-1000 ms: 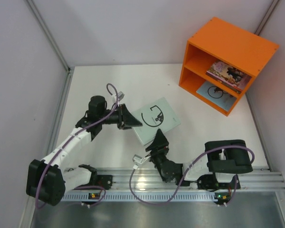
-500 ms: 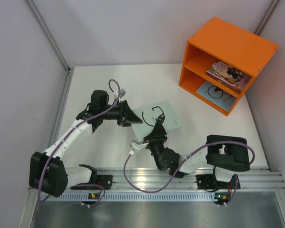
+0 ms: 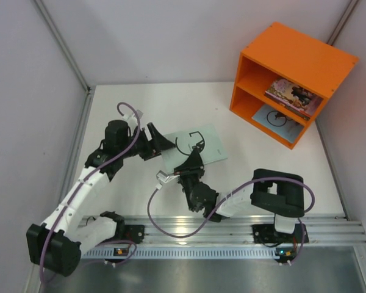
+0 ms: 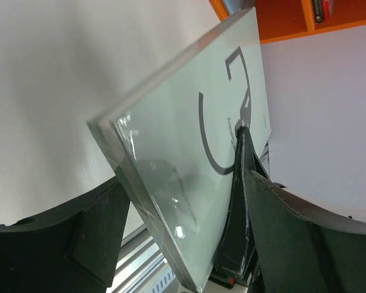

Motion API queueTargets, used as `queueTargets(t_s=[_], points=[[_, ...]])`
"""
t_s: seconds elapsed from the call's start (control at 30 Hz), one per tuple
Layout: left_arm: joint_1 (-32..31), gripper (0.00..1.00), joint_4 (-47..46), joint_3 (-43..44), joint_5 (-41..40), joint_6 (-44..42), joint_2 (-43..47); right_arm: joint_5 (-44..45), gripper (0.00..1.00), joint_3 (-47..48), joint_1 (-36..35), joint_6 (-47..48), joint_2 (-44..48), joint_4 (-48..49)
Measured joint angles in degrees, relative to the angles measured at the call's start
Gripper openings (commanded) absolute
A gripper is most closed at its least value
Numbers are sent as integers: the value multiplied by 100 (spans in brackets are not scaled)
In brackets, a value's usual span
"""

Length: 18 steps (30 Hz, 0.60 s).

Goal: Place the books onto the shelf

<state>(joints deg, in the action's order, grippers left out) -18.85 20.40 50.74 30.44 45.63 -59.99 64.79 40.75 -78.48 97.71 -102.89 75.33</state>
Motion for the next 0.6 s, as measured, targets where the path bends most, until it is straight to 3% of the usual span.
queueTargets(t_s=[0.17, 0.27, 0.3, 0.37, 0.4, 0.43, 0.47, 0.6], points=[[0, 70, -721, -907, 103, 538, 520, 61, 0, 173, 74, 9, -203, -179], [0, 53, -1191, -1239, 278, 868, 420, 57, 0, 181, 66, -2, -243, -273], [2, 38, -1239, -1250, 319, 916, 330, 68, 0, 181, 57, -2, -243, -271], [31, 22, -1375, -1200, 463, 1016, 125, 177, 1, 175, 52, -98, -240, -262], [44, 6, -1401, -1115, 581, 1056, 31, 251, 3, 166, 50, -214, -240, -264], [55, 0, -1440, -1021, 702, 1095, -44, 326, 6, 166, 48, -350, -240, -181], [63, 0, -1502, -892, 855, 1123, -118, 385, 14, 164, 46, -498, -223, -57], [50, 0, -1408, -487, 1263, 944, -422, 415, 25, 37, -7, -542, 9, 79]])
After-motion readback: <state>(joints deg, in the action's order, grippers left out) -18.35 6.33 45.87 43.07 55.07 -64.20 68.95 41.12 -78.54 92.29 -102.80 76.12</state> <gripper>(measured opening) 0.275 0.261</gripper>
